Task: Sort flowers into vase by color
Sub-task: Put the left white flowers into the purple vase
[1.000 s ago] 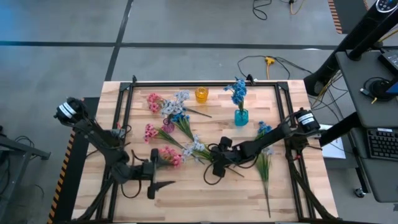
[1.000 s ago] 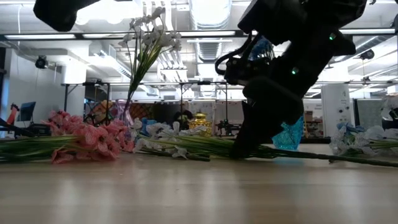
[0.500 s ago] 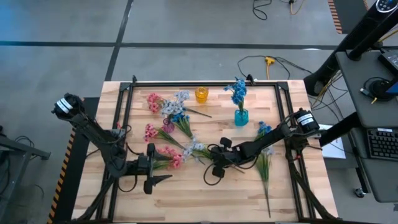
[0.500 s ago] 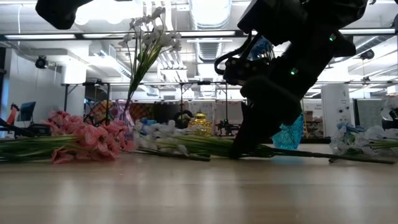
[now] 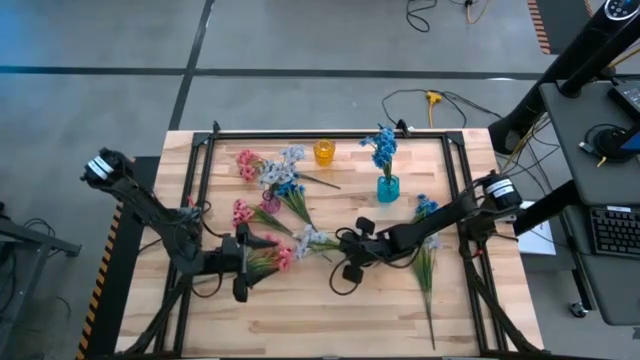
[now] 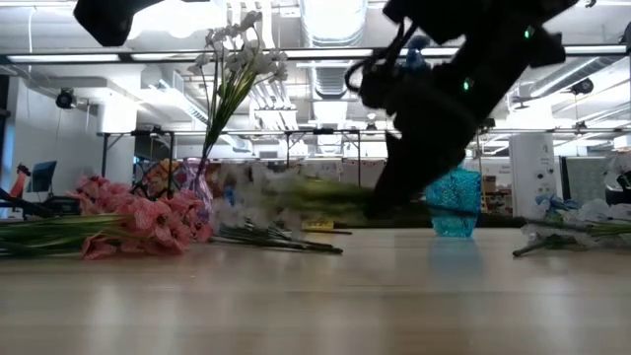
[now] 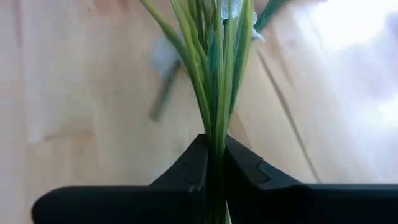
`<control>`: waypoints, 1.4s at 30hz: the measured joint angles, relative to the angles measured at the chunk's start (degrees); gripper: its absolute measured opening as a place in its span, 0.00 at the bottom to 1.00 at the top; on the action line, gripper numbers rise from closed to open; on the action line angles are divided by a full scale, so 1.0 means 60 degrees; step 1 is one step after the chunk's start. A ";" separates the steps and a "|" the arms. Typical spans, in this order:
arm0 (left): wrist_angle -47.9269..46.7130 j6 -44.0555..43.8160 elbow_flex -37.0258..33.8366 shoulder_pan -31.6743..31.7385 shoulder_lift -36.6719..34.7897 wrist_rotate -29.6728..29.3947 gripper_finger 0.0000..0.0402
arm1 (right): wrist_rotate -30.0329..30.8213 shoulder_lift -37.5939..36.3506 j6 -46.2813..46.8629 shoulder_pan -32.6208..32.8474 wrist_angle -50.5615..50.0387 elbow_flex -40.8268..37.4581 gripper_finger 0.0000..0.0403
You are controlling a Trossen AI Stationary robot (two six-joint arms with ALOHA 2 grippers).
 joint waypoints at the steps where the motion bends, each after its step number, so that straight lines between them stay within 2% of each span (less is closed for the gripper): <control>1: 0.0000 0.0048 0.0000 0.0004 -0.0046 0.0000 0.75 | 0.0000 -0.0142 0.0000 0.0000 -0.0120 0.0000 0.08; 16: -0.0433 0.0782 0.0000 0.0025 -0.0141 0.0235 0.75 | 0.0076 -0.2284 -0.0291 0.0104 0.0060 -0.0362 0.08; 24: -0.0679 0.0755 0.0000 0.0046 0.0366 0.0587 0.75 | -0.0226 -0.3243 -0.1472 0.0538 0.3413 -0.0976 0.08; 30: 0.0180 0.0839 0.0041 0.0623 0.1035 0.0707 0.75 | -0.0911 -0.3060 -0.2802 0.0583 0.6080 -0.0998 0.08; 35: 0.1103 0.1703 0.0552 0.1374 0.1813 0.2394 0.75 | -0.1110 -0.2346 -0.3646 0.0579 0.7848 -0.0994 0.08; 39: 0.1320 0.2250 0.1019 0.1807 0.2234 0.2825 0.75 | -0.1183 -0.1778 -0.4147 0.0579 0.9479 -0.0991 0.08; 42: 0.1326 0.2251 0.1274 0.2161 0.2595 0.3421 0.75 | -0.1606 -0.1387 -0.4370 0.0576 1.0791 -0.0984 0.08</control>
